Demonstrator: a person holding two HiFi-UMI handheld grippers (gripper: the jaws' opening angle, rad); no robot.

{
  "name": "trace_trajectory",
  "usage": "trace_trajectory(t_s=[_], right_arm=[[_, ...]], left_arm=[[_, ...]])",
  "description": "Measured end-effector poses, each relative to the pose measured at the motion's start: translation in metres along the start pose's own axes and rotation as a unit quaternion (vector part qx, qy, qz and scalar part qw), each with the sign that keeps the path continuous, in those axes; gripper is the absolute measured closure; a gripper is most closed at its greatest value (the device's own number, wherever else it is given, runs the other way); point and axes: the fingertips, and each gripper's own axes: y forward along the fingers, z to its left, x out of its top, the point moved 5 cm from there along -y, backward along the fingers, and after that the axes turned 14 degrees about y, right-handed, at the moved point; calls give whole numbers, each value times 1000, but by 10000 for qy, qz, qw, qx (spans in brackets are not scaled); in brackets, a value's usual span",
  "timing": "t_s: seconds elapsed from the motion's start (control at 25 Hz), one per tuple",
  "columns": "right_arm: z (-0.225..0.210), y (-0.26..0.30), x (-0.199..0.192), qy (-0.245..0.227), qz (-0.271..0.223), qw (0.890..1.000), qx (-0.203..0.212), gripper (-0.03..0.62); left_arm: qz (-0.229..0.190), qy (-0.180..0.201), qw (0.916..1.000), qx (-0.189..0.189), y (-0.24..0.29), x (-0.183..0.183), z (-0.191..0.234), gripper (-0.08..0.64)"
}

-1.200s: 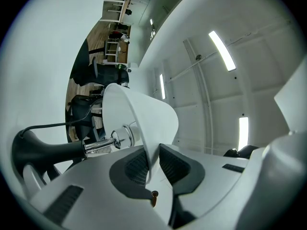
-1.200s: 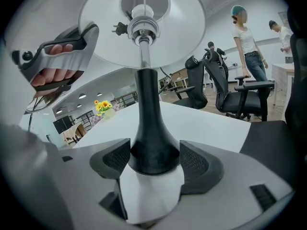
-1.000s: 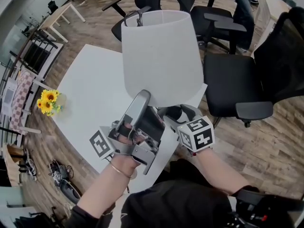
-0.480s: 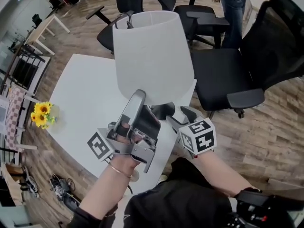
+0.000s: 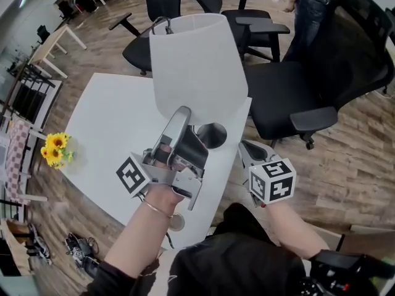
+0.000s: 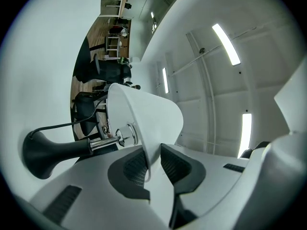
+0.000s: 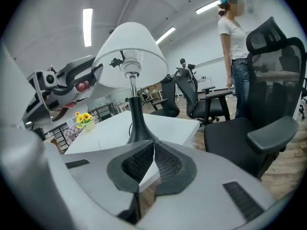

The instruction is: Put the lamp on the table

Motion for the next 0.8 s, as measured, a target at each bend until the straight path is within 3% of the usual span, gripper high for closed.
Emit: trace_trajectory(t_s=[0.28, 0.8], right_arm=[[-5, -35, -18, 187, -62, 9997, -155, 571], [-3, -86, -9, 253, -475, 9966, -622, 571]], left_arm=[[75, -33, 9999, 103, -2, -1, 1, 479], [232, -49, 9995, 225, -6, -4, -2, 466]])
